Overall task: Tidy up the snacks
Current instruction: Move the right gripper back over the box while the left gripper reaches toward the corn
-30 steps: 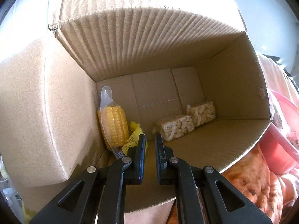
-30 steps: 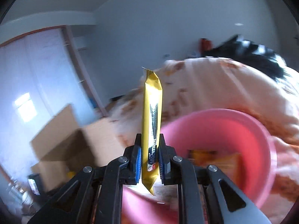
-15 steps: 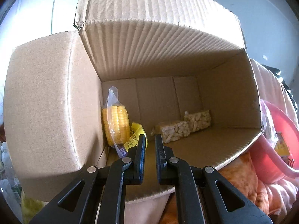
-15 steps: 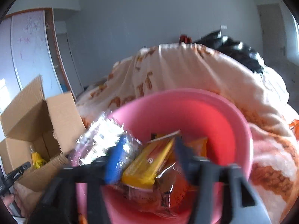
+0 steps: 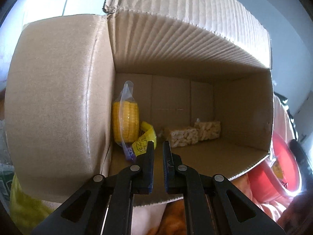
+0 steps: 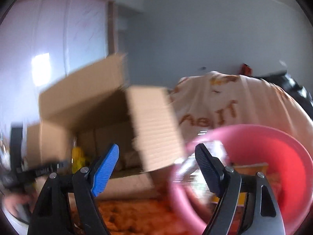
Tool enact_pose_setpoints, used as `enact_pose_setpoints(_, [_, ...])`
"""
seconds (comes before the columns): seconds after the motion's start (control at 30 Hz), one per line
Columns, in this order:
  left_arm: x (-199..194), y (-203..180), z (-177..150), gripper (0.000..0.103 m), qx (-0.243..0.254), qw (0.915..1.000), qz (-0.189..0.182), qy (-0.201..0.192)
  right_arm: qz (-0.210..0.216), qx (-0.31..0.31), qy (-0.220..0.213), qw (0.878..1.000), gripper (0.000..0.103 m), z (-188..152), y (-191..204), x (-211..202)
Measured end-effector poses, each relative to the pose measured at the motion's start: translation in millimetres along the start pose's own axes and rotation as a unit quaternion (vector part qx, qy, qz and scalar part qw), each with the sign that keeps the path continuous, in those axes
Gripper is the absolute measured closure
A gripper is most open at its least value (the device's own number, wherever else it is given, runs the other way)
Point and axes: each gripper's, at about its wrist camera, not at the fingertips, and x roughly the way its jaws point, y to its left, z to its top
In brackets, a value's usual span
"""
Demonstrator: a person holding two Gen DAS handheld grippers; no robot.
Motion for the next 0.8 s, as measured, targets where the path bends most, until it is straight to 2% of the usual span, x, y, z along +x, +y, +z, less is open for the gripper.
enact_pose_setpoints(0.17, [5.8, -8.1, 2.5, 0.098, 0.024, 0.9996, 0.013, 0.01, 0.001, -0.102, 0.054, 0.993, 0.024, -24.8, 44.6, 33.3])
enact_pose_setpoints(0.23, [7.8, -5.9, 4.8, 0.098, 0.015, 0.9997, 0.002, 0.02, -0.009, -0.126, 0.072, 0.989, 0.024, -32.6, 51.9, 44.1])
enact_pose_setpoints(0.43, [8.4, -10.2, 8.9, 0.098, 0.023, 0.9992, 0.011, 0.03, 0.01, -0.088, 0.077, 0.993, 0.024, -28.7, 37.2, 38.5])
enact_pose_setpoints(0.57, [7.5, -35.5, 12.9, 0.098, 0.093, 0.9931, 0.063, 0.035, 0.007, -0.086, 0.081, 0.993, 0.025, -30.7, 36.5, 37.4])
enact_pose_setpoints(0.73, [3.2, -52.7, 25.9, 0.098, 0.126, 0.9888, 0.067, 0.045, 0.007, -0.082, 0.083, 0.993, 0.025, -31.2, 35.8, 39.0])
enact_pose_setpoints(0.8, [16.8, -55.9, 33.9, 0.098, 0.132, 0.9846, 0.074, 0.088, 0.006, -0.082, 0.083, 0.993, 0.025, -31.0, 34.6, 35.8])
